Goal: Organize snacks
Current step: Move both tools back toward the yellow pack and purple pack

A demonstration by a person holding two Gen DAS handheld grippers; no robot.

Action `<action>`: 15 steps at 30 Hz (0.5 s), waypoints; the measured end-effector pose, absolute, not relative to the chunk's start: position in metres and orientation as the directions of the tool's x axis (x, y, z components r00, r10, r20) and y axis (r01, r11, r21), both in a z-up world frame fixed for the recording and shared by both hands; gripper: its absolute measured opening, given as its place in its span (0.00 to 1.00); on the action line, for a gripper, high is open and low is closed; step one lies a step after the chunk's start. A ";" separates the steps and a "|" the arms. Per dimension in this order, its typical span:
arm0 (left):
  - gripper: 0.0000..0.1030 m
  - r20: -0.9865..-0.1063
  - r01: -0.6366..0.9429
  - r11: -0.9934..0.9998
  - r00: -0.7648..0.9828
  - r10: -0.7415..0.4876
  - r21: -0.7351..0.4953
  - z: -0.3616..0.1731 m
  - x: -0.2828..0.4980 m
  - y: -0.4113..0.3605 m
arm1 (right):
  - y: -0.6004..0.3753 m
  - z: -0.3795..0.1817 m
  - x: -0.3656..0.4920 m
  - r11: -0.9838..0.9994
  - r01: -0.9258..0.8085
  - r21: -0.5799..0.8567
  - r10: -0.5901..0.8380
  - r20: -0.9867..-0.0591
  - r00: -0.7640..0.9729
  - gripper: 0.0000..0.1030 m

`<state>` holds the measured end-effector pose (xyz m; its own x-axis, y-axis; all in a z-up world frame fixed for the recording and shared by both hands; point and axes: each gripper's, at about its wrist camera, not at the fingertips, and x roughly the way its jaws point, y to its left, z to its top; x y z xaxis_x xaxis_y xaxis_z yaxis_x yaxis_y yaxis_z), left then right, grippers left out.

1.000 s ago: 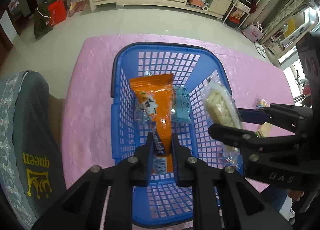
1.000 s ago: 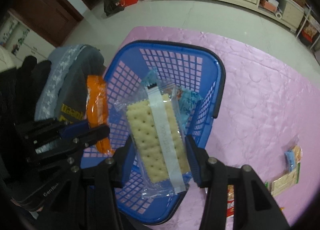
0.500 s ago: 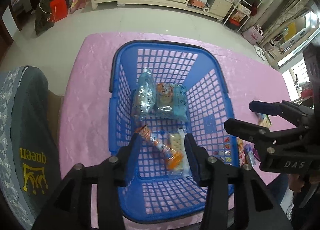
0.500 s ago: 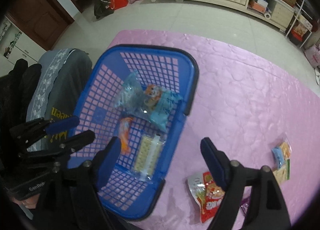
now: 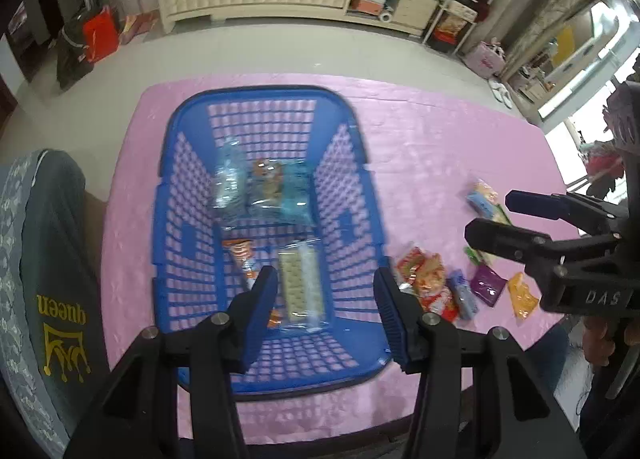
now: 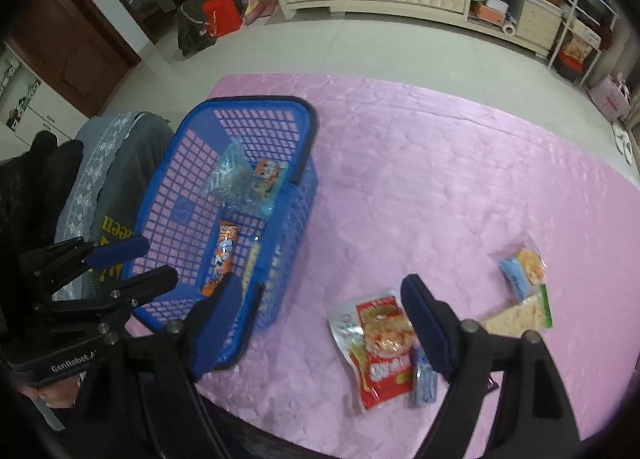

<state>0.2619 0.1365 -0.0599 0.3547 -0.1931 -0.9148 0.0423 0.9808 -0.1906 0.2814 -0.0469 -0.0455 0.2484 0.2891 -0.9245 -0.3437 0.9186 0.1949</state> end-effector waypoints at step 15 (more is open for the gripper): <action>0.67 -0.906 0.172 0.971 0.363 -0.220 -0.167 -0.046 0.245 0.017 | -0.159 -0.021 0.241 0.948 -0.254 0.193 0.272 -0.903 0.332 0.82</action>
